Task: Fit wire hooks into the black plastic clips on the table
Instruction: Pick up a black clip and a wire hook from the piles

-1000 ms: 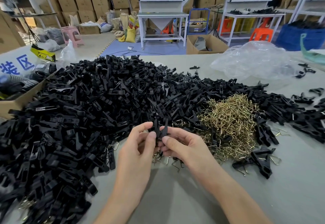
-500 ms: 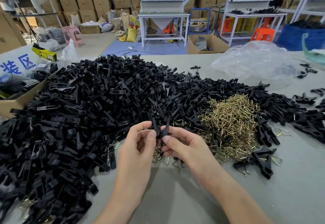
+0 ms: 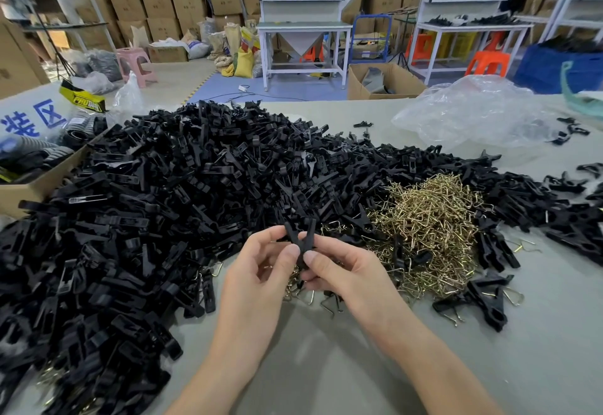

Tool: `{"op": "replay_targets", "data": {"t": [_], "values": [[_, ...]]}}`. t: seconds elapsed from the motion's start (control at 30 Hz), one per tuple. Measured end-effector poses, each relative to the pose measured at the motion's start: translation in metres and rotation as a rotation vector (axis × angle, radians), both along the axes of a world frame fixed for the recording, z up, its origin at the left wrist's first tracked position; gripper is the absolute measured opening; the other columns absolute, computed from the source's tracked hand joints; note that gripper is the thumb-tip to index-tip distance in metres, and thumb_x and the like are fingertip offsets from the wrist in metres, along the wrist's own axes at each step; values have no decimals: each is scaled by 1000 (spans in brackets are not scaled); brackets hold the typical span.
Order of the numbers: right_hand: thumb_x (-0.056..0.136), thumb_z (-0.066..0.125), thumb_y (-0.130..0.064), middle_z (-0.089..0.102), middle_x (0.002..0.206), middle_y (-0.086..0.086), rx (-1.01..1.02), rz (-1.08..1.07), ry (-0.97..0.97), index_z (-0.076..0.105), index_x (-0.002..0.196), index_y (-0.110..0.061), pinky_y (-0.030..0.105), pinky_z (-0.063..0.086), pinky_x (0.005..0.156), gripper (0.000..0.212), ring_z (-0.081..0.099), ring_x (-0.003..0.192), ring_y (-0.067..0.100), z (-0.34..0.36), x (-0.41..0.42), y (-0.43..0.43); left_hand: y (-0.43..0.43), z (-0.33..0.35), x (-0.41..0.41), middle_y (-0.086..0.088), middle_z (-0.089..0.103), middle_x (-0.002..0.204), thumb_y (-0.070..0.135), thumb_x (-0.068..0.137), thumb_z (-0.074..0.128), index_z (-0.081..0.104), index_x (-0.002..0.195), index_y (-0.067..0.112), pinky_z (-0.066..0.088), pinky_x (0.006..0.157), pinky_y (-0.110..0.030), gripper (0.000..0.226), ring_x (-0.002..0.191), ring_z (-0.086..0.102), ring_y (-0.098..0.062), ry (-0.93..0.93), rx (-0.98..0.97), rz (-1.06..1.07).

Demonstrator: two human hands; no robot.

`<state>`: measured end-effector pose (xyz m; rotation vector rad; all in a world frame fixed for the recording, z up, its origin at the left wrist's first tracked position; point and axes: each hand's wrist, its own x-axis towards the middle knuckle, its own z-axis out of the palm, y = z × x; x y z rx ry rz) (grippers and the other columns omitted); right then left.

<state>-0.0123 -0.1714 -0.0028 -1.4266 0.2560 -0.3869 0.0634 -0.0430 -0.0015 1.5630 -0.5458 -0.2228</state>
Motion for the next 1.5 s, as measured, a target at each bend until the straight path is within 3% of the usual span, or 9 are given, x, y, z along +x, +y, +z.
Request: {"op": "replay_targets", "data": {"t": [0.17, 0.33, 0.47, 0.57, 0.7, 0.87, 1.0, 1.23, 1.5], "values": [[99, 61, -8, 77, 104, 6, -71, 30, 18, 74, 119, -25, 26, 59, 83, 29, 71, 87, 12, 0, -1, -1, 4, 3, 7, 3, 77, 98, 28, 86, 66, 75, 105, 35, 54, 72, -16, 22, 81, 69, -6, 103, -47, -174], [93, 69, -13, 78, 104, 1, -12, -54, 69, 73, 108, -19, 58, 56, 91, 16, 75, 93, 23, -4, 1, -3, 3, 2, 6, -1, 74, 84, 39, 78, 66, 73, 104, 25, 53, 68, -17, 31, 69, 63, -8, 127, -23, -188], [91, 71, -13, 79, 99, 5, 42, -61, 6, 75, 105, -15, 24, 60, 71, 15, 76, 91, 18, -2, 0, -2, 1, 4, -2, 3, 74, 82, 36, 83, 64, 70, 105, 22, 49, 62, -11, 27, 70, 67, -1, 38, -32, -169], [90, 73, -21, 78, 93, 1, -98, -123, 32, 78, 104, -24, 36, 61, 75, 16, 74, 85, 13, -2, 0, -2, 1, 5, -4, 3, 76, 88, 24, 90, 64, 70, 105, 19, 50, 65, -10, 17, 78, 72, -4, 11, -64, -159], [89, 72, -26, 72, 99, -10, -363, -132, -46, 79, 102, -32, 15, 49, 83, 16, 68, 96, 7, -2, -4, -1, 2, 3, 0, 8, 75, 92, 28, 86, 66, 69, 102, 23, 51, 73, -12, 16, 85, 70, -4, 15, -79, -103], [97, 63, -35, 59, 98, -22, -1030, -248, 72, 73, 110, -41, 20, 38, 93, 18, 49, 100, 3, -10, -11, -6, 6, 1, 10, 3, 71, 85, 38, 91, 65, 68, 99, 44, 50, 70, -13, 10, 76, 64, -4, -4, -44, 17], [98, 51, -49, 48, 114, -16, -1255, -201, 334, 62, 128, -38, 28, 34, 100, 34, 43, 108, 7, -15, -12, -7, 11, -2, 19, 12, 67, 76, 39, 95, 60, 67, 101, 47, 47, 64, -14, 11, 67, 57, -2, -41, -24, 118], [97, 47, -55, 49, 119, -15, -1343, -216, 434, 63, 126, -36, 30, 34, 99, 38, 44, 113, 11, -15, -11, -6, 11, -8, 23, 7, 68, 77, 38, 98, 56, 63, 110, 44, 48, 55, -22, 15, 58, 52, -9, -54, 26, 161], [96, 57, -40, 48, 115, -17, -1264, -210, 350, 57, 109, -35, 28, 32, 92, 13, 44, 109, 10, -15, -13, -6, 10, -6, 18, 23, 68, 96, 52, 88, 60, 57, 107, 53, 50, 71, -18, 19, 82, 65, -3, -65, 32, 166]]}}
